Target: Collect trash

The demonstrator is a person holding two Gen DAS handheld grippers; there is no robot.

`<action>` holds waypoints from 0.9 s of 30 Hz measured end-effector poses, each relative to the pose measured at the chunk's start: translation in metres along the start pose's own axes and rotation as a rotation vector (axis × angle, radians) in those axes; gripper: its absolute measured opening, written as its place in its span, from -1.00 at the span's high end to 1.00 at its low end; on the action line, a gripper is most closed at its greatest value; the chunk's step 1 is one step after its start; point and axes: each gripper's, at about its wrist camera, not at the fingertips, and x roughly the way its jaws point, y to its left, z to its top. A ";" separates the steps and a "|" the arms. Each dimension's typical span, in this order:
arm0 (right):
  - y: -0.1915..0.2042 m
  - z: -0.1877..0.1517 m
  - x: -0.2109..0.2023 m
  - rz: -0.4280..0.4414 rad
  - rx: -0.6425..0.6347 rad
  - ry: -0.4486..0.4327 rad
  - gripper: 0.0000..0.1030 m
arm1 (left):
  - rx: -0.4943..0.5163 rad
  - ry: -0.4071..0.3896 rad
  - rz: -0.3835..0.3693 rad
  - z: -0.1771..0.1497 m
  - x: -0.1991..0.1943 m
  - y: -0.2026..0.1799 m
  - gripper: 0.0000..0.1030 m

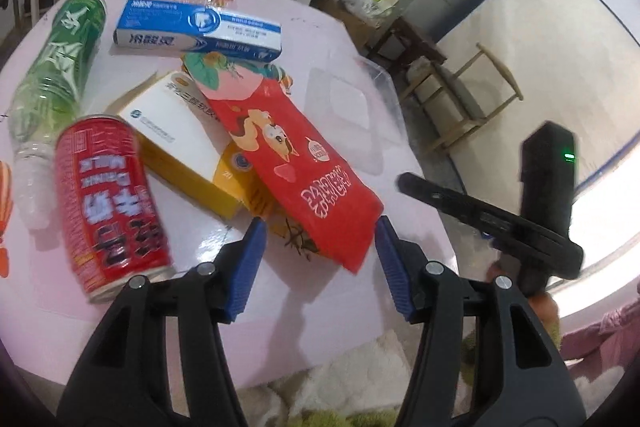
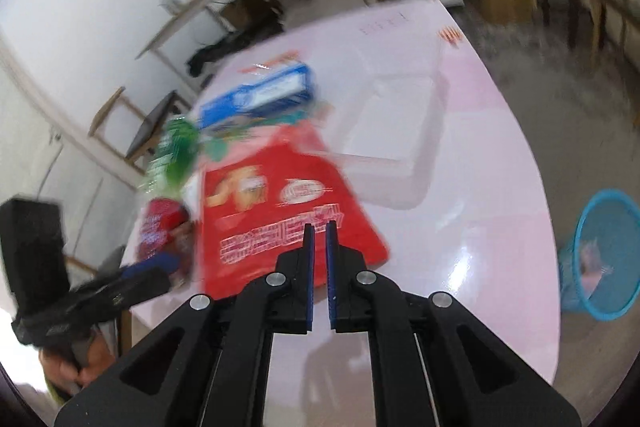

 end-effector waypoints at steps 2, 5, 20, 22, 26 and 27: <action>-0.010 0.005 0.015 0.021 0.032 0.023 0.88 | -0.009 0.016 0.008 0.004 0.009 -0.001 -0.03; -0.013 0.006 0.030 0.024 0.036 0.054 0.88 | 0.023 0.024 0.015 0.007 0.018 -0.008 -0.03; -0.001 0.011 0.055 0.060 -0.068 0.121 0.88 | -0.020 0.051 0.045 0.010 0.030 0.003 0.00; -0.004 0.012 0.057 0.080 -0.055 0.128 0.88 | -0.011 0.041 0.062 0.012 0.034 0.001 0.00; -0.007 0.014 0.058 0.092 -0.047 0.141 0.88 | -0.022 0.020 0.032 0.015 0.033 0.001 0.01; -0.007 0.014 0.058 0.090 -0.050 0.143 0.88 | -0.023 0.009 0.010 0.016 0.031 0.001 0.05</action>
